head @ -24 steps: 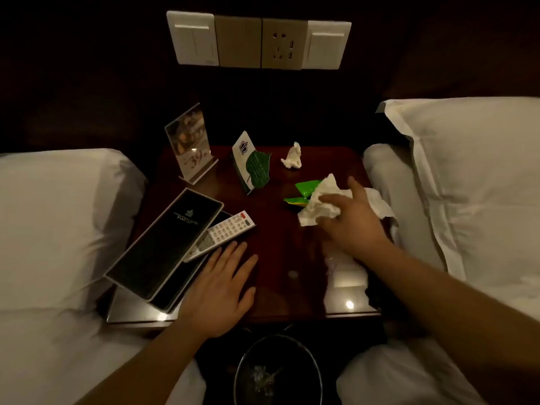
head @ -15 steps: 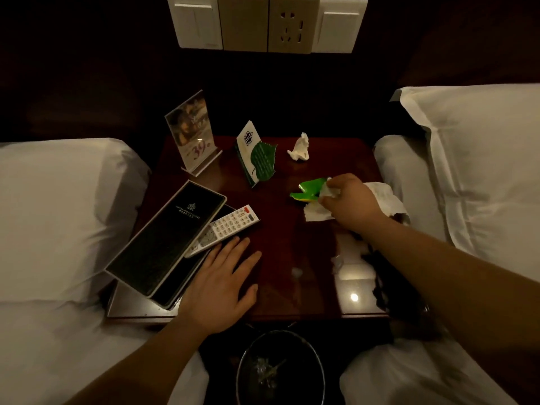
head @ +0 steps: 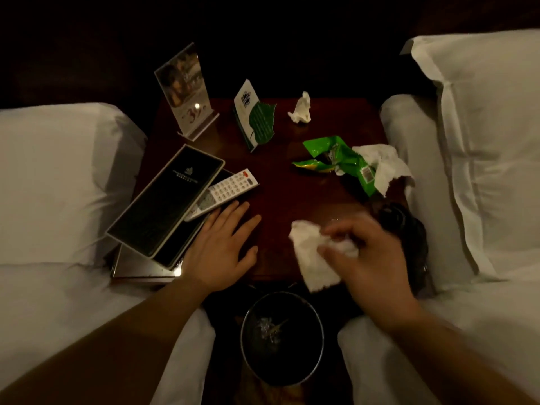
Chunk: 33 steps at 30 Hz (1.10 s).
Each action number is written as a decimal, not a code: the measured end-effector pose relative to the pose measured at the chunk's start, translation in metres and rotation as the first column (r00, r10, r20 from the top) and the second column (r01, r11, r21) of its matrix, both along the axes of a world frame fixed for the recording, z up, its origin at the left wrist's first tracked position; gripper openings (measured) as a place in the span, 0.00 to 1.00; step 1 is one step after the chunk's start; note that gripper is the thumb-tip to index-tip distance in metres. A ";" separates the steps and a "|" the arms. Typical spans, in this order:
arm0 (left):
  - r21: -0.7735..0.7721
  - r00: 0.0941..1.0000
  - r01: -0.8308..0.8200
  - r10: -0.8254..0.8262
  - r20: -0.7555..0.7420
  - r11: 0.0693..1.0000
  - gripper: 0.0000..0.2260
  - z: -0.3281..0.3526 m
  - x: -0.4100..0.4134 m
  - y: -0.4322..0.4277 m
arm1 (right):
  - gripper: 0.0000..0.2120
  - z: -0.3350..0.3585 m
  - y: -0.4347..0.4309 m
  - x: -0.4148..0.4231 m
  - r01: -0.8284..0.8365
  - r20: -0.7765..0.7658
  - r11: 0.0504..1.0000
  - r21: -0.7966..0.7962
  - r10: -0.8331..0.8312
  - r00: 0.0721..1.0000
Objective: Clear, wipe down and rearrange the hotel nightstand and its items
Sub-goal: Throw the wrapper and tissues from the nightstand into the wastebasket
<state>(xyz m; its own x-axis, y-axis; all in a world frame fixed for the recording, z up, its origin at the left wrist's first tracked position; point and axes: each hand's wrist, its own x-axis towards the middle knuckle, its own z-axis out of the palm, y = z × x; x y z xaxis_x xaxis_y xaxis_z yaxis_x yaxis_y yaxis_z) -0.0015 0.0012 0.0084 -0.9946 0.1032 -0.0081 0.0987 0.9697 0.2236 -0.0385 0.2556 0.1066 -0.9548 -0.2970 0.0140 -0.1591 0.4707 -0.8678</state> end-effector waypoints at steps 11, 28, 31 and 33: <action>-0.028 1.000 0.005 -0.005 0.009 1.000 0.28 -0.001 0.002 0.000 | 0.12 -0.156 0.013 0.113 -0.225 0.437 0.931 0.286 0.082 0.896; -0.040 1.000 0.016 -0.016 -0.023 0.999 0.28 -0.008 0.001 -0.003 | 0.10 -0.162 0.012 0.109 -0.096 0.371 0.961 0.259 -0.007 0.929; -0.045 1.000 0.017 -0.017 -0.014 0.999 0.28 -0.008 0.001 -0.003 | 0.10 -0.101 0.019 0.081 -0.085 0.142 0.979 0.184 0.059 0.988; -0.041 1.000 0.017 -0.017 -0.012 0.999 0.28 -0.008 0.001 -0.003 | 0.09 -0.059 0.021 0.043 -0.065 -0.036 0.973 0.220 0.074 0.997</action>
<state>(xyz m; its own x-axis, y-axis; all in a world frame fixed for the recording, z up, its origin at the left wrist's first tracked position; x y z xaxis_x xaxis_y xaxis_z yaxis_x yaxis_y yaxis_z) -0.0007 -0.0015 0.0004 -0.9928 0.1199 -0.0006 0.1178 0.9761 0.1824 0.0047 0.2761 0.0477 -0.9316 -0.3630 -0.0173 -0.2337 0.6349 -0.7363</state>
